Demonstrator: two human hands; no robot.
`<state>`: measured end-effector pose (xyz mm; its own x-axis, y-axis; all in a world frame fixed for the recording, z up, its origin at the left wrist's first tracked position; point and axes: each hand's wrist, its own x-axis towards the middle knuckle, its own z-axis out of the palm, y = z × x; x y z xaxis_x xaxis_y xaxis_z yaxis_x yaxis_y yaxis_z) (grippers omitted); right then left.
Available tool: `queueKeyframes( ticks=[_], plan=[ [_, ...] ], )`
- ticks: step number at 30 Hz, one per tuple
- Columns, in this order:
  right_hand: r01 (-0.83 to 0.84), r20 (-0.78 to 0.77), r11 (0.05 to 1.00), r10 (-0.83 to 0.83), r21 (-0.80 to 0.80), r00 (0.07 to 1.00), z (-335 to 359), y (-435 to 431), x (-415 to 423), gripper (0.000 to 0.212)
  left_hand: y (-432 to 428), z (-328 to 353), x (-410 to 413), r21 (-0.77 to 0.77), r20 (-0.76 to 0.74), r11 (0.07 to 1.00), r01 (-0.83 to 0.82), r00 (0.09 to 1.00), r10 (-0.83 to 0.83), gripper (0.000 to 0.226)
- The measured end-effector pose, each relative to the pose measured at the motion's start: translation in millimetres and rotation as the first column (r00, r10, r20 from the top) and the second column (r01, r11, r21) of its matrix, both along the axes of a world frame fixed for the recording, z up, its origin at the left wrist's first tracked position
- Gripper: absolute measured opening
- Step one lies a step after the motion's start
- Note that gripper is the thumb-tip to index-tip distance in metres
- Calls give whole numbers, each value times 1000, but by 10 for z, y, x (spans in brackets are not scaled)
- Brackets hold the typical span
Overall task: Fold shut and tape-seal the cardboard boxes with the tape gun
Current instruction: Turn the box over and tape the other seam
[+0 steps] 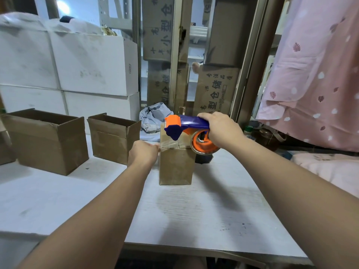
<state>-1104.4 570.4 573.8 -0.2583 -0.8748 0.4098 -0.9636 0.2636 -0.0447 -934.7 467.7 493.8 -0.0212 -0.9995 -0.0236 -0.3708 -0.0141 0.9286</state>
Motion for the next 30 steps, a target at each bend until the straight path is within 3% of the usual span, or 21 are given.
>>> queueKeyframes(
  ticks=[6,11,14,17,23,25,27,30],
  plan=[
    [-8,11,1000,8,-6,1000,-18,-31,-20,64,-2,-6,-17,48,-47,999,-21,999,23,22],
    [4,22,1000,-3,-28,1000,-42,-42,-11,62,21,-31,-49,151,-242,989,-10,969,47,28],
    [2,29,1000,-1,-31,1000,-41,-47,-7,61,131,-13,-79,287,-412,958,26,906,99,21],
    [2,31,1000,-1,-28,1000,-42,-47,0,61,295,67,-101,444,-600,881,163,785,157,10],
    [11,25,999,-10,-30,1000,-52,-37,-7,62,377,1,-112,468,-600,871,146,777,193,8],
    [13,24,1000,-13,-20,1000,-48,-31,-15,62,394,-58,-87,415,-568,903,109,807,163,13],
    [9,18,1000,-9,-21,1000,-48,-37,-12,62,360,-133,-74,193,-441,981,-36,890,119,6],
    [3,15,1000,-3,-24,1000,-48,-51,-4,60,430,-129,-69,-217,-237,975,-38,971,-15,47]
  ],
)
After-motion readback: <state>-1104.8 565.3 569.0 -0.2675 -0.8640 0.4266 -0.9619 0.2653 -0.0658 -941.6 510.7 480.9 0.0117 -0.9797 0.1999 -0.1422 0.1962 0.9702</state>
